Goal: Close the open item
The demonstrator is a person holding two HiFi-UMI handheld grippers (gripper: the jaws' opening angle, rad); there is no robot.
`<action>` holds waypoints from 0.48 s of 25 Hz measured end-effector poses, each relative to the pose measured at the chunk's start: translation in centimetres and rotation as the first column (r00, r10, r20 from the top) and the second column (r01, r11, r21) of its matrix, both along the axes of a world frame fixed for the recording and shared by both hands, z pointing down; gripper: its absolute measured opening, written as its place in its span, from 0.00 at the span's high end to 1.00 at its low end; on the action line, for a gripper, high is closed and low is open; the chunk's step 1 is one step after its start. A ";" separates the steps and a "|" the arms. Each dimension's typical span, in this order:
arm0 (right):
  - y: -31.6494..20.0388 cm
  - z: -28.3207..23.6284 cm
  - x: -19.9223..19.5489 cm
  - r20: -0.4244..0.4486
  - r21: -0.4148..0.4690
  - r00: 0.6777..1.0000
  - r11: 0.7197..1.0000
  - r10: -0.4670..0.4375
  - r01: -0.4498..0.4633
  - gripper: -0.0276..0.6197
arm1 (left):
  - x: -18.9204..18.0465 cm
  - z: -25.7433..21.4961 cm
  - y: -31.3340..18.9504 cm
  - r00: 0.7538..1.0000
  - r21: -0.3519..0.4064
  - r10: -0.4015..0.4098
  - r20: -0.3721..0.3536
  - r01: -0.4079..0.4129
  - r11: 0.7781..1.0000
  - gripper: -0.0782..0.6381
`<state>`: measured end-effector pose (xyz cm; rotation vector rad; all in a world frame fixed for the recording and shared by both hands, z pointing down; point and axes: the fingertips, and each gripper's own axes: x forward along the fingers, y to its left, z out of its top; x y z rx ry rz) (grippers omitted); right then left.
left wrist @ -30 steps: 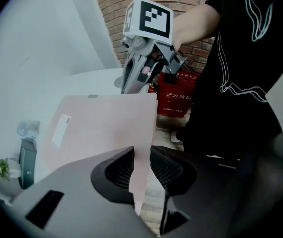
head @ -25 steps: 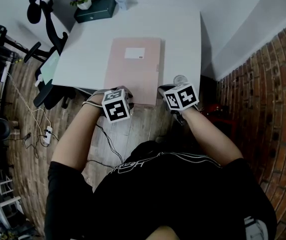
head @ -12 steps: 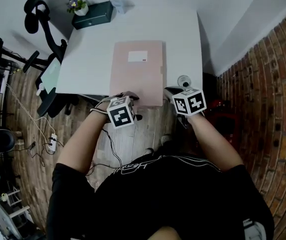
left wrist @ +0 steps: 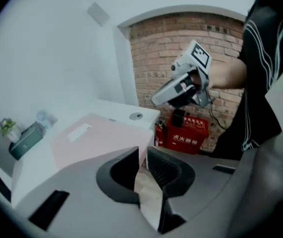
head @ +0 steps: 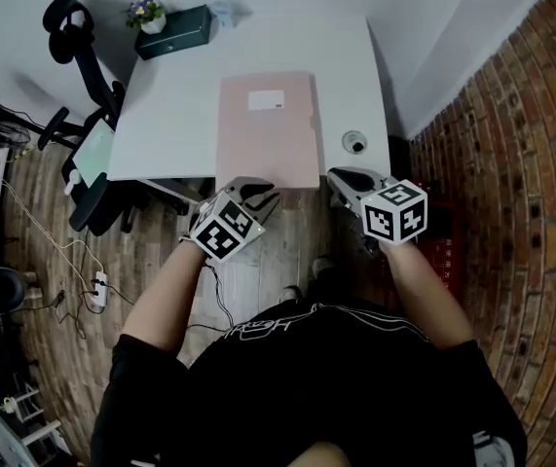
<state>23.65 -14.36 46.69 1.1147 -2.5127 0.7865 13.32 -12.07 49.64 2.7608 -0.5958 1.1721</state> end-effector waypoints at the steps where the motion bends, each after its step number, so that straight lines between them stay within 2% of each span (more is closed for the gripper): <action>1: 0.7 -0.7 -0.2 0.012 0.011 1.000 1.000 0.008 -0.008 0.95 | -0.2 -1.0 0.0 0.997 -0.008 -0.059 -0.055 0.058 0.998 0.80; 3: 2.2 -2.2 -0.9 0.036 0.039 0.999 0.999 0.016 -0.018 0.95 | -0.4 -3.2 0.6 0.972 -0.048 -0.154 -0.175 0.148 0.988 0.82; 6: 4.8 -4.5 -1.9 0.061 0.084 0.998 0.996 0.008 -0.013 0.95 | -0.4 -7.2 3.0 0.919 -0.072 -0.209 -0.333 0.196 0.978 0.83; 8: 6.2 -6.3 -2.3 0.081 0.120 0.997 0.993 0.013 -0.023 0.95 | -0.5 -9.5 4.6 0.897 -0.049 -0.206 -0.390 0.204 0.978 0.84; 12: 8.4 -9.0 -3.1 0.119 0.182 0.993 0.983 0.009 -0.031 0.95 | -1.4 -12.5 6.6 0.861 -0.017 -0.227 -0.454 0.246 0.969 0.84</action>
